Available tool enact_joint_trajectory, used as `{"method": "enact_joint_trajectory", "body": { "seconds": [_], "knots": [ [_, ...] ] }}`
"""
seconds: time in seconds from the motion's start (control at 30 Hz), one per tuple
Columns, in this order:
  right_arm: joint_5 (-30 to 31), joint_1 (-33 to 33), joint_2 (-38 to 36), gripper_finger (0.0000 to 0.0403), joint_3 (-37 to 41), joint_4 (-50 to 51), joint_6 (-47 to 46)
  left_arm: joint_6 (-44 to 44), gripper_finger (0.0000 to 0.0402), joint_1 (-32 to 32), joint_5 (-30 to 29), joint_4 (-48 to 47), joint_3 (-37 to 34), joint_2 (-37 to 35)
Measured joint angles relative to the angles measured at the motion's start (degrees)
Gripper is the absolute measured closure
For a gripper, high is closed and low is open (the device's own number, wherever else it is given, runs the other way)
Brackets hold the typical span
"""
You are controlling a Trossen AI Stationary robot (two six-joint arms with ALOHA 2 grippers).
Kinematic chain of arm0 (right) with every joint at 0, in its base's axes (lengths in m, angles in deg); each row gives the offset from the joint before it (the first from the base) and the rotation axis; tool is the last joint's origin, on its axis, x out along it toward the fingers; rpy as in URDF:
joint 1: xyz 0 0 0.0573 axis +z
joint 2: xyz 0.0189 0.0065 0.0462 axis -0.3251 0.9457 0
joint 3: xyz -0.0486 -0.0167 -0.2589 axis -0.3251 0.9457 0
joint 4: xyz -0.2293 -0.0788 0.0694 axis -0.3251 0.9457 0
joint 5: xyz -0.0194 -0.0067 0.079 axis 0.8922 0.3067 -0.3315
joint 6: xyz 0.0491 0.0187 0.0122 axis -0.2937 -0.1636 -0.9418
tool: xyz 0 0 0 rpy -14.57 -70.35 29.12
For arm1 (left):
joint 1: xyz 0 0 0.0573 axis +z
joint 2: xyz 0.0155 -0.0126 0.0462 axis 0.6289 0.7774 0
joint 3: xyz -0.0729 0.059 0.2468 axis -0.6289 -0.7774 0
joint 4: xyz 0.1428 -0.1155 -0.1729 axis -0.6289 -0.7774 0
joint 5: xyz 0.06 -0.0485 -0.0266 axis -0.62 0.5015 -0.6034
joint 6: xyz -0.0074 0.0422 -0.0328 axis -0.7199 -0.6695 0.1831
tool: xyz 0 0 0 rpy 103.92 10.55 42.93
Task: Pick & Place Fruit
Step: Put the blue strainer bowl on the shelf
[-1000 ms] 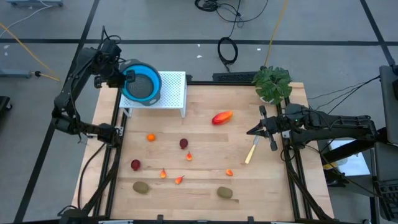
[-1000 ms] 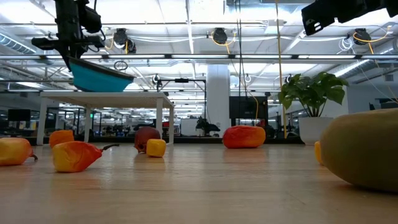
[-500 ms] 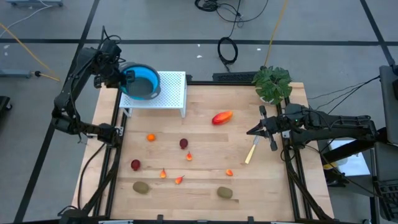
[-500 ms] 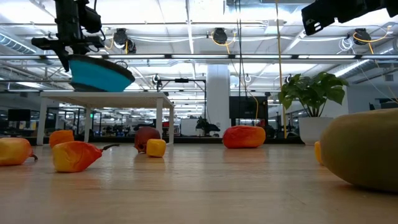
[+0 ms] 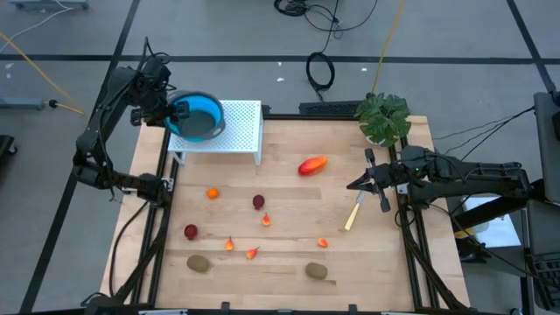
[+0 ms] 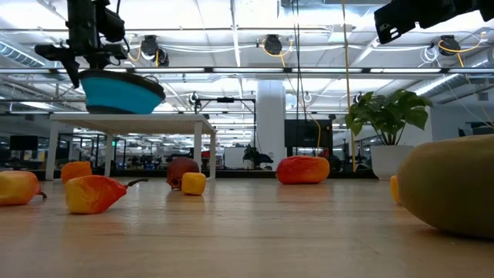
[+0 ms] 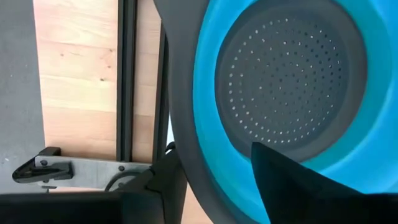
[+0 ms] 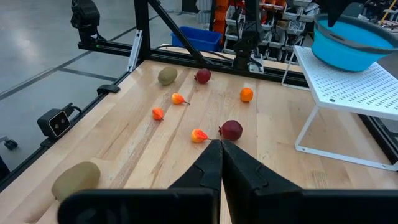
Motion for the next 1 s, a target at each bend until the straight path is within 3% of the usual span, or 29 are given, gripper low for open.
{"method": "enact_joint_trajectory", "body": {
  "seconds": [0.33,0.7,1.0],
  "knots": [
    [0.00,0.02,0.00,0.0403,0.00,0.00,0.00,0.10,0.0194,0.00,0.29,-0.03,0.00,0.00],
    [-0.01,0.01,0.00,0.0403,0.00,0.00,0.00,0.15,0.0192,-0.42,2.10,-0.10,0.00,0.00],
    [-0.01,0.01,0.00,0.0403,0.00,0.00,-0.02,-1.43,0.0192,-0.42,0.04,-0.05,0.00,0.00]
  ]
}}
